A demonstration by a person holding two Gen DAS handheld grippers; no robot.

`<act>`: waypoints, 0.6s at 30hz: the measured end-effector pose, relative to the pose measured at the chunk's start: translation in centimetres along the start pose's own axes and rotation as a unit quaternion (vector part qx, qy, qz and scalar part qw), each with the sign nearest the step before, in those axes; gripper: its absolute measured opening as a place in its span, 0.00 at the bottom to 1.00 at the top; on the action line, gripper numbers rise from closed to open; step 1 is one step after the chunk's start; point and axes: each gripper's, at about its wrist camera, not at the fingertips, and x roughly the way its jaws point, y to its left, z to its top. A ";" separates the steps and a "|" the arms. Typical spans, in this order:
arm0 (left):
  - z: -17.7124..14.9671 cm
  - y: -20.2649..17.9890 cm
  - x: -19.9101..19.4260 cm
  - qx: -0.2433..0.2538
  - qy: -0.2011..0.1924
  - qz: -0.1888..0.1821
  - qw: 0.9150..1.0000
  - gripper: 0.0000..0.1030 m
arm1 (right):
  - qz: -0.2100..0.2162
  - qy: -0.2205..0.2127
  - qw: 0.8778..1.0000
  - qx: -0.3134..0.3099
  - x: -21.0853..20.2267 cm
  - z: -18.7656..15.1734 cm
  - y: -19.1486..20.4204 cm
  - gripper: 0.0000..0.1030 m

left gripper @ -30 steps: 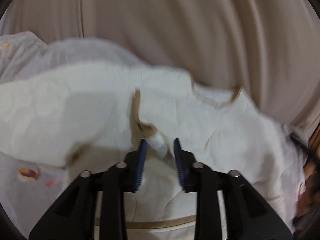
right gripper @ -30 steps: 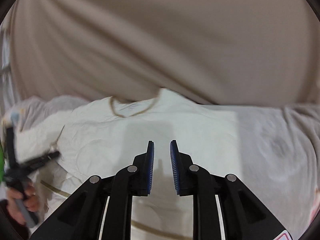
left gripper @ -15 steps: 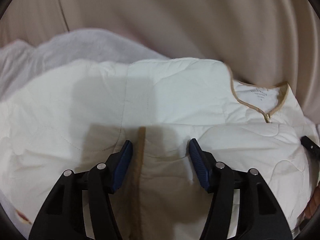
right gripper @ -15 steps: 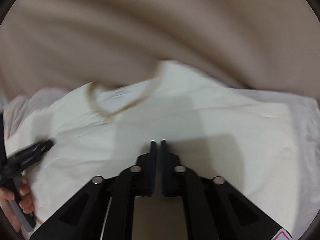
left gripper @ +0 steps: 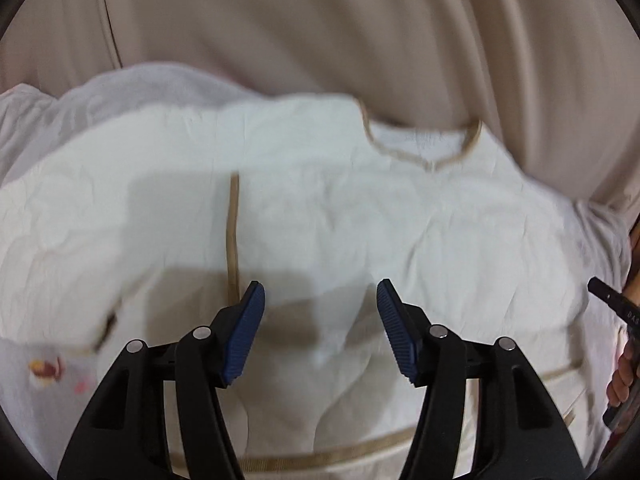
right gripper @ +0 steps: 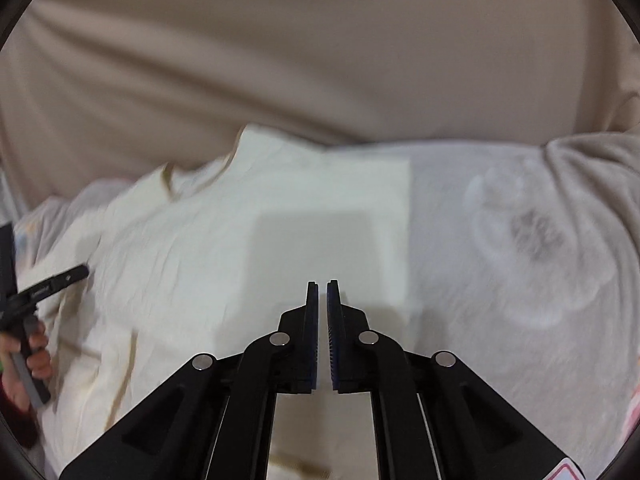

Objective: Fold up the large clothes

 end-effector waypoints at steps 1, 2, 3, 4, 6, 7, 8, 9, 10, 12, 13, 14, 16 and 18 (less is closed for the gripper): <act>-0.5 0.2 0.3 0.006 0.004 0.010 1.000 0.55 | -0.024 0.018 1.000 0.002 1.0 -0.6 -0.3 0.00; -1.4 0.2 0.7 0.009 0.003 0.020 1.000 0.53 | -0.037 0.031 0.999 0.005 2.0 -1.4 -1.0 0.00; -1.7 0.5 0.9 0.006 0.004 0.015 1.000 0.52 | -0.031 0.041 0.999 0.015 2.8 -2.2 -2.1 0.00; -1.7 0.8 1.0 0.000 0.006 0.013 1.000 0.51 | -0.029 0.047 0.998 0.027 3.1 -2.8 -3.2 0.00; -1.6 1.3 0.9 -0.011 0.000 0.022 1.000 0.51 | -0.031 0.046 0.998 0.039 2.5 -3.3 -3.8 0.00; -1.7 1.8 0.4 -0.017 -0.003 0.020 1.000 0.50 | -0.044 0.044 0.997 0.039 1.8 -3.4 -3.8 0.00; -1.9 2.1 -0.1 -0.021 -0.003 0.026 0.999 0.50 | -0.062 0.039 0.997 0.035 1.0 -3.6 -3.5 0.00; -1.9 2.5 -0.5 -0.027 -0.003 0.046 0.999 0.49 | -0.078 0.034 0.996 0.029 0.1 -4.0 -3.2 0.00; -1.9 3.7 -0.8 -0.039 -0.004 0.045 0.998 0.49 | -0.093 0.028 0.995 0.021 -0.6 -4.3 -2.8 0.00; -2.7 6.0 -2.6 -0.065 -0.006 0.051 0.997 0.49 | -0.101 0.015 0.995 0.007 -3.0 -5.3 -1.8 0.01; -3.1 7.8 -3.6 -0.078 -0.010 0.053 0.995 0.49 | -0.093 0.010 0.996 0.004 -4.3 -5.4 -1.5 0.02; -3.4 9.4 -4.7 -0.096 -0.015 0.060 0.993 0.52 | -0.080 0.004 0.997 -0.002 -5.8 -6.1 -0.8 0.02; -4.1 13.0 -6.7 -0.135 -0.025 0.072 0.988 0.62 | -0.060 -0.005 0.998 -0.014 -7.3 -7.0 0.6 0.04; -4.9 16.9 -9.0 -0.176 -0.038 0.099 0.979 0.73 | -0.039 -0.006 0.999 -0.028 -8.8 -8.1 2.5 0.07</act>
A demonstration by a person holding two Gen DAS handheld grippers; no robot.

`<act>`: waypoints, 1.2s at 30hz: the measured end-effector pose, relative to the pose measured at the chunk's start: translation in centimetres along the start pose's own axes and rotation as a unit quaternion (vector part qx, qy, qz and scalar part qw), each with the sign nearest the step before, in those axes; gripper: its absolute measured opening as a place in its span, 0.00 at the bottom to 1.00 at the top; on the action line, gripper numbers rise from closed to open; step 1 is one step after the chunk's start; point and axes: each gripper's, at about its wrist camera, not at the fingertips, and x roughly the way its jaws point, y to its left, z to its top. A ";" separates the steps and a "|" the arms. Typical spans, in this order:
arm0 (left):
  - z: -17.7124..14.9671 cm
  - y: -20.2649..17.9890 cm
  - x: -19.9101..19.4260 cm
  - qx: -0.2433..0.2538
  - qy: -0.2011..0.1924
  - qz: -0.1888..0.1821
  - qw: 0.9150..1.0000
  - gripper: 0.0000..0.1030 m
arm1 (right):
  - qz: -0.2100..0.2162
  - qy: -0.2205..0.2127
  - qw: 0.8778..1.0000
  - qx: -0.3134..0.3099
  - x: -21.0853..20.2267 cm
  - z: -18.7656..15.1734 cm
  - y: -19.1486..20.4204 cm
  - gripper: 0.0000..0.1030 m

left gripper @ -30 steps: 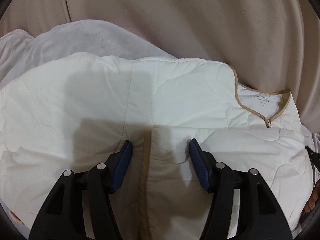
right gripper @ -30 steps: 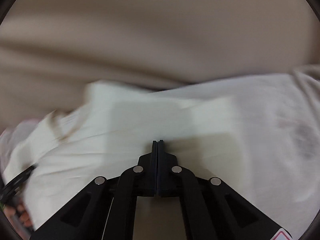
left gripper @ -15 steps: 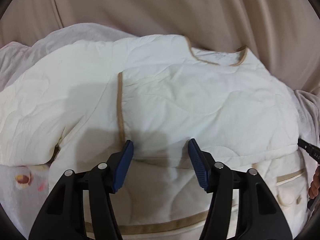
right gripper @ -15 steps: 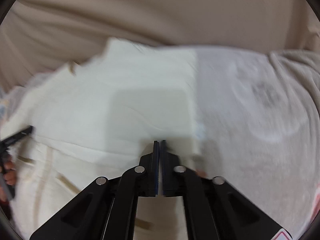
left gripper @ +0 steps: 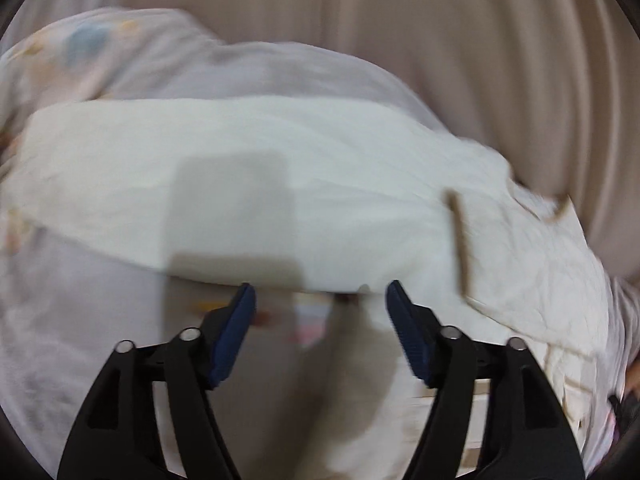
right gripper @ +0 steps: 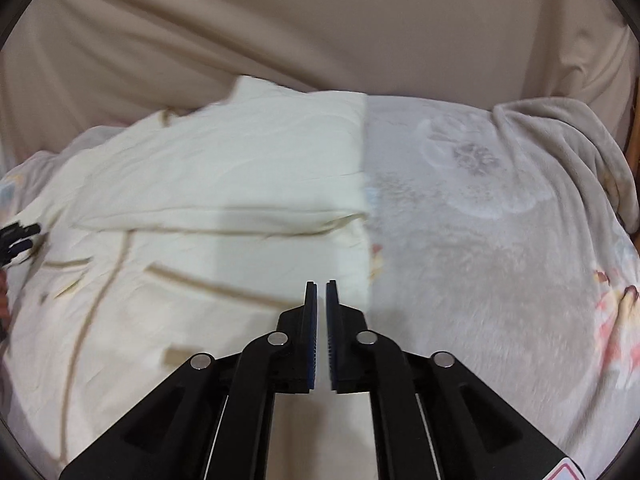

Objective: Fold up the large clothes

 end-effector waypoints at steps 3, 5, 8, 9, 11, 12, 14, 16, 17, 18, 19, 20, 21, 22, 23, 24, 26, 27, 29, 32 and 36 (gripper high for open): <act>1.1 7.2 -2.0 -0.076 -0.023 0.060 0.995 0.80 | 0.030 0.005 0.999 -0.010 -1.1 -2.1 2.1 0.11; 1.8 12.2 -2.9 -0.126 -0.031 0.090 0.987 0.82 | 0.035 0.007 0.999 -0.016 -1.2 -3.4 3.4 0.13; 2.3 17.8 -2.8 -0.180 -0.029 0.131 0.974 0.82 | 0.035 0.002 0.999 -0.034 -1.3 -5.3 4.8 0.15; 2.3 19.6 -2.7 -0.203 -0.029 0.139 0.969 0.82 | 0.039 0.006 0.999 -0.036 -1.0 -5.9 5.1 0.16; 2.4 21.5 -2.5 -0.238 -0.030 0.126 0.963 0.82 | 0.049 0.010 0.998 -0.026 -0.4 -6.6 5.2 0.22; 2.5 22.0 -2.4 -0.250 -0.031 0.112 0.961 0.81 | 0.055 0.011 0.998 -0.019 -0.1 -7.0 5.2 0.24; 3.0 22.6 -2.1 -0.258 -0.039 0.100 0.960 0.73 | 0.055 0.008 0.998 -0.009 0.1 -7.5 5.4 0.25; 3.8 21.7 -1.5 -0.243 -0.036 0.087 0.965 0.25 | 0.054 0.005 0.998 -0.004 0.2 -7.7 5.5 0.25; 4.4 21.2 -1.3 -0.235 -0.033 0.074 0.969 0.16 | 0.056 0.003 0.998 -0.003 0.2 -7.7 5.4 0.25; 5.1 20.4 -1.4 -0.231 -0.039 0.073 0.970 0.12 | 0.058 0.002 0.998 -0.001 0.2 -7.7 5.3 0.26; 5.6 19.2 -2.0 -0.221 -0.054 0.066 0.972 0.05 | 0.060 0.002 0.998 0.002 0.2 -7.8 5.3 0.26; 6.1 17.4 -2.8 -0.198 -0.067 0.058 0.976 0.05 | 0.062 0.001 0.998 0.005 0.3 -7.8 5.2 0.26; 6.5 15.3 -3.7 -0.172 -0.080 0.053 0.980 0.04 | 0.065 0.002 0.998 0.008 0.4 -7.8 5.2 0.27; 7.0 12.2 -4.9 -0.137 -0.096 0.043 0.985 0.04 | 0.068 0.002 0.998 0.010 0.4 -7.8 5.1 0.27; 7.4 9.1 -6.0 -0.106 -0.110 0.028 0.988 0.04 | 0.071 0.001 0.997 0.011 0.4 -7.9 5.0 0.28; 7.6 5.6 -7.1 -0.074 -0.122 0.011 0.990 0.04 | 0.072 0.000 0.997 0.012 0.4 -7.9 5.0 0.29; 7.2 -0.9 -9.2 -0.019 -0.137 -0.037 0.990 0.04 | 0.076 -0.001 0.997 0.013 0.4 -7.9 5.0 0.30; 6.8 -4.5 -10.0 0.009 -0.140 -0.063 0.988 0.04 | 0.076 -0.002 0.997 0.013 0.3 -7.9 5.0 0.31; 5.0 -12.4 -11.0 0.069 -0.134 -0.120 0.981 0.04 | 0.077 -0.003 0.997 0.013 0.3 -7.9 5.0 0.31; 0.3 -23.2 -10.1 0.146 -0.091 -0.190 0.967 0.04 | 0.078 -0.007 0.997 0.014 0.2 -8.0 5.0 0.32; -7.9 -33.7 -5.3 0.228 -0.014 -0.211 0.950 0.05 | 0.083 -0.010 0.996 0.019 0.2 -8.1 4.9 0.34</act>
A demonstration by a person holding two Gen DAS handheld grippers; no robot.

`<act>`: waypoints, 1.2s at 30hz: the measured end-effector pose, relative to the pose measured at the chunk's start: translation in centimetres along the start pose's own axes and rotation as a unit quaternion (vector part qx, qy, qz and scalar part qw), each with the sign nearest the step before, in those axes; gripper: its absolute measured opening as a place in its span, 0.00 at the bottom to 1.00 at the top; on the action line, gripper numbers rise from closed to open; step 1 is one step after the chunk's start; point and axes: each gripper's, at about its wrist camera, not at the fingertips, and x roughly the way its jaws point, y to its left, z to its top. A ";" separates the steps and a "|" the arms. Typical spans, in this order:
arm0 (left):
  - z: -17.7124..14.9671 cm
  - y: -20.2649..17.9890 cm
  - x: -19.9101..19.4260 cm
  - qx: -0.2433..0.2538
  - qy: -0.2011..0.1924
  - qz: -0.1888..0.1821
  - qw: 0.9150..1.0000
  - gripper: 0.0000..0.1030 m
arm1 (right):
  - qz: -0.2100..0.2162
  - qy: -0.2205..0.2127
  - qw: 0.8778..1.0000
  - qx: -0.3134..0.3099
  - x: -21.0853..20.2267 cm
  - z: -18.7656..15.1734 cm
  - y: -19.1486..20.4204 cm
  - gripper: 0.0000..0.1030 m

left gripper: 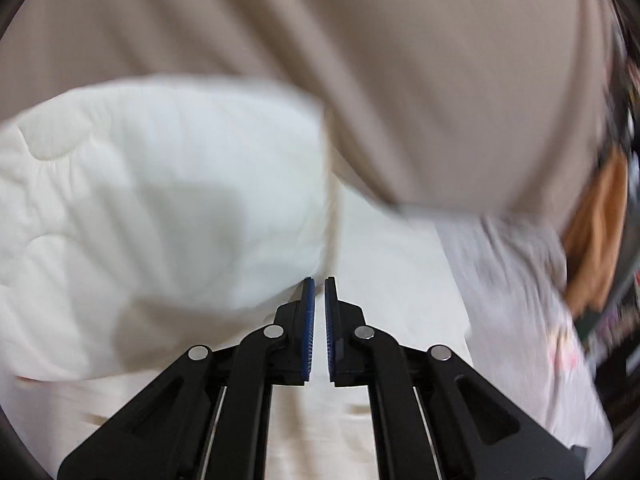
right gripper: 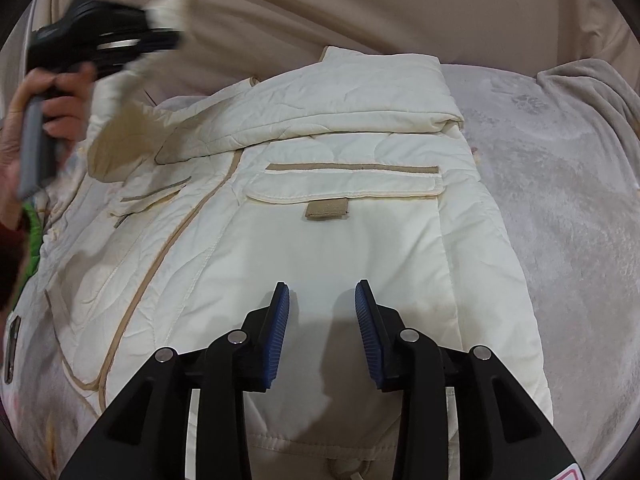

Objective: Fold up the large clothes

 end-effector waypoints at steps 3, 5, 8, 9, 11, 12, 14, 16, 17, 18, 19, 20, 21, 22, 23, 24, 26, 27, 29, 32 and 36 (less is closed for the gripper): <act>-4.4 -3.6 6.9 0.008 0.079 -0.002 0.997 0.08 | 0.008 -0.003 1.000 0.006 -0.1 0.0 -0.2 0.36; -6.9 -4.3 9.0 -0.005 0.099 0.001 0.995 0.17 | 0.015 -0.005 1.000 0.010 -0.2 -0.1 -0.3 0.40; -7.8 -4.5 6.6 0.013 0.075 -0.025 0.997 0.50 | 0.024 -0.008 1.000 0.017 -0.3 -0.1 -0.5 0.47; -7.5 -4.4 5.5 0.013 0.069 -0.030 0.997 0.64 | 0.028 -0.009 0.999 0.019 -0.3 -0.1 -0.6 0.48; -6.6 -3.6 2.6 0.006 0.038 -0.044 0.998 0.80 | 0.030 -0.011 0.999 0.027 -0.5 0.0 -0.9 0.49; -6.4 -2.5 0.8 0.005 0.024 -0.046 0.999 0.88 | 0.028 -0.012 0.999 0.029 -0.7 0.0 -0.9 0.49; -5.5 0.1 -2.0 -0.002 -0.002 -0.037 0.999 0.89 | 0.027 -0.014 0.999 0.036 -1.2 0.7 -1.0 0.49; -4.9 4.5 -4.4 -0.030 -0.011 -0.016 0.999 0.89 | 0.044 -0.022 0.998 0.047 -2.1 2.2 -1.1 0.50; -4.7 6.8 -4.6 -0.049 -0.011 -0.004 0.999 0.89 | 0.052 -0.024 0.997 0.055 -2.3 3.2 -1.3 0.51; -4.6 9.0 -4.9 -0.069 -0.008 0.007 0.998 0.89 | 0.064 -0.023 0.996 0.066 -2.4 4.5 -1.4 0.53; -4.6 11.9 -5.2 -0.099 -0.002 0.022 0.995 0.89 | 0.078 -0.016 0.994 0.074 -2.0 5.6 -1.5 0.57; -4.7 14.0 -5.5 -0.121 0.002 0.030 0.992 0.89 | 0.102 -0.003 0.991 0.086 -1.0 7.0 -1.6 0.59; -5.0 16.3 -5.6 -0.149 0.007 0.039 0.988 0.89 | 0.113 0.005 0.989 0.095 -0.1 8.0 -1.8 0.59; -5.4 18.6 -5.9 -0.181 0.010 0.044 0.982 0.89 | 0.116 0.013 0.988 0.105 1.1 9.0 -1.9 0.59; -5.9 20.1 -6.1 -0.202 0.010 0.044 0.978 0.89 | 0.115 0.022 0.987 0.113 2.4 9.8 -1.9 0.59; -6.3 21.4 -6.3 -0.219 0.012 0.042 0.975 0.89 | 0.110 0.034 0.986 0.122 4.1 10.7 -1.9 0.59; -7.1 23.0 -6.3 -0.244 0.012 0.033 0.969 0.89 | 0.101 0.053 0.983 0.143 6.9 11.6 -1.9 0.59; -7.2 23.9 -6.5 -0.252 0.012 0.030 0.967 0.89 | 0.109 0.064 0.980 0.151 8.5 11.9 -1.7 0.59; -7.3 25.0 -6.2 -0.266 0.005 0.015 0.964 0.89 | 0.117 0.082 0.977 0.158 10.7 12.2 -0.9 0.59; -6.6 26.7 -4.4 -0.301 0.018 -0.013 0.953 0.89 | 0.116 0.098 0.976 0.156 12.8 13.1 0.6 0.35; -4.9 27.0 -2.1 -0.321 0.023 -0.023 0.947 0.69 | 0.073 0.008 0.996 0.053 8.3 18.5 3.9 0.06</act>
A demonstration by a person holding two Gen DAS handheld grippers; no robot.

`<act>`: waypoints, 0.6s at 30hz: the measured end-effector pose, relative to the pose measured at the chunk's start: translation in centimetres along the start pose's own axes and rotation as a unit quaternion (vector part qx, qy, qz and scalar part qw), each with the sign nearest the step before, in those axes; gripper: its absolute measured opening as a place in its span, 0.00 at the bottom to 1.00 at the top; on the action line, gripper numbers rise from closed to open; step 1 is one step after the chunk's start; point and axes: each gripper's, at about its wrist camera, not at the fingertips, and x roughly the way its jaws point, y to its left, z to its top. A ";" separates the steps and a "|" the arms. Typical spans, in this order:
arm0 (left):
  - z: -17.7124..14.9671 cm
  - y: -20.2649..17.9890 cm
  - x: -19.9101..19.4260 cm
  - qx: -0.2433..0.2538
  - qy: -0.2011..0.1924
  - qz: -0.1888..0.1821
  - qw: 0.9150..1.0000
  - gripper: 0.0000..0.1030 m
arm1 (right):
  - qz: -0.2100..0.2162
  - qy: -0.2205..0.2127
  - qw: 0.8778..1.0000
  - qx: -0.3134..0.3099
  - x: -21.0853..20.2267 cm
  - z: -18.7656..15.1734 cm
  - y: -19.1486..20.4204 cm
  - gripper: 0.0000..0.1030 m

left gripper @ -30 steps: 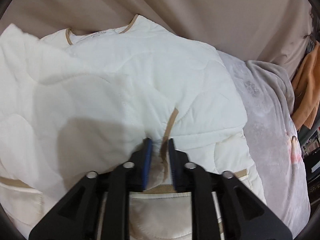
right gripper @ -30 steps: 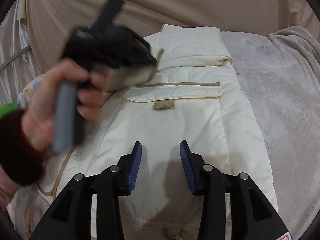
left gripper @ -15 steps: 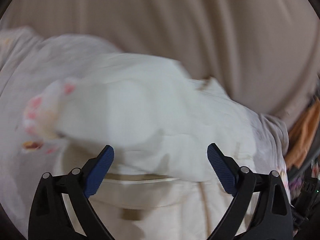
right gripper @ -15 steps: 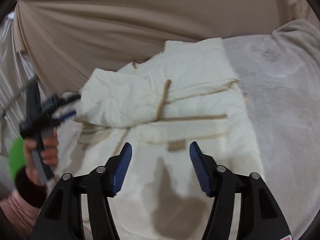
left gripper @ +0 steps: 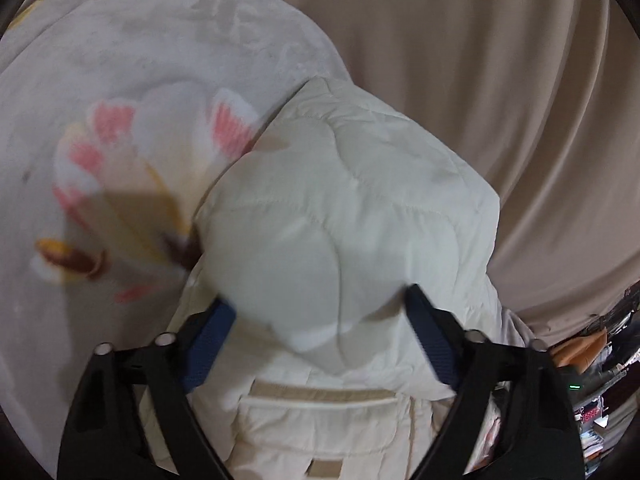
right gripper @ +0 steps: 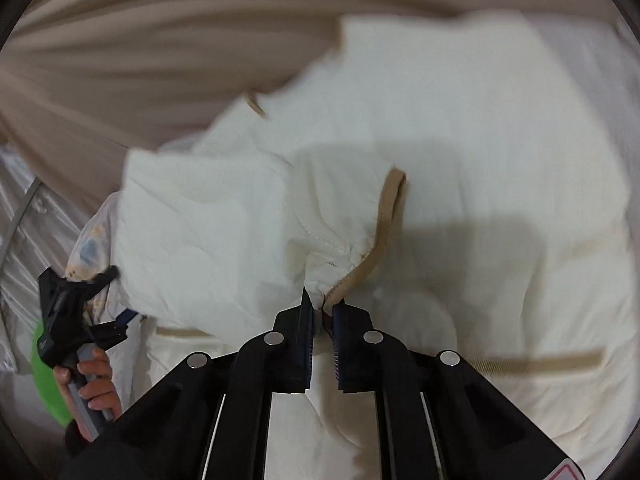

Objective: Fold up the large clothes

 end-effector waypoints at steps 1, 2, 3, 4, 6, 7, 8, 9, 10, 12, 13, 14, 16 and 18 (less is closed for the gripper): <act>0.4 -0.8 0.3 0.009 -0.005 0.003 1.000 0.61 | -0.016 -0.054 0.997 -0.046 -2.6 1.4 1.7 0.06; 0.7 -1.6 0.6 0.020 -0.010 0.002 1.000 0.58 | -0.023 -0.096 0.992 -0.072 -4.6 2.3 2.7 0.06; 1.0 -2.8 0.8 0.039 -0.022 0.008 0.999 0.56 | -0.024 -0.142 0.985 -0.090 -7.0 3.4 3.5 0.06; 1.2 -3.8 1.2 0.055 -0.033 0.021 0.998 0.56 | -0.025 -0.167 0.981 -0.094 -8.3 4.2 3.6 0.06; 1.1 -5.2 2.6 0.080 -0.038 0.040 0.995 0.58 | -0.041 -0.183 0.978 -0.086 -8.6 5.5 2.2 0.06; 0.8 -5.6 4.0 0.092 -0.031 0.054 0.994 0.58 | -0.060 -0.175 0.980 -0.073 -7.6 5.8 0.8 0.06; 0.4 -5.7 5.2 0.101 -0.025 0.071 0.992 0.58 | -0.080 -0.155 0.983 -0.052 -5.7 6.0 -1.1 0.06; -0.2 -5.7 6.4 0.109 -0.019 0.090 0.990 0.58 | -0.107 -0.119 0.987 -0.021 -2.8 5.6 -3.9 0.06; -0.9 -5.4 7.5 0.117 -0.012 0.103 0.988 0.58 | -0.128 -0.087 0.988 0.003 -0.3 5.0 -6.3 0.06; -2.0 -4.9 8.3 0.129 -0.019 0.104 0.986 0.60 | -0.133 -0.031 0.990 0.044 4.0 3.0 -10.3 0.06; -2.4 -5.0 8.1 0.139 -0.025 0.104 0.984 0.60 | -0.123 -0.031 0.991 0.051 4.8 2.2 -11.2 0.05; -2.4 -4.9 7.9 0.141 -0.027 0.105 0.984 0.60 | -0.115 -0.041 0.991 0.053 5.0 1.6 -11.6 0.06; -2.1 -4.4 6.9 0.128 -0.031 0.104 0.986 0.60 | -0.108 -0.051 0.991 0.055 4.7 1.7 -11.5 0.07; -1.4 -3.2 5.5 0.109 -0.049 0.104 0.987 0.59 | -0.108 -0.055 0.991 0.051 3.9 1.8 -11.4 0.08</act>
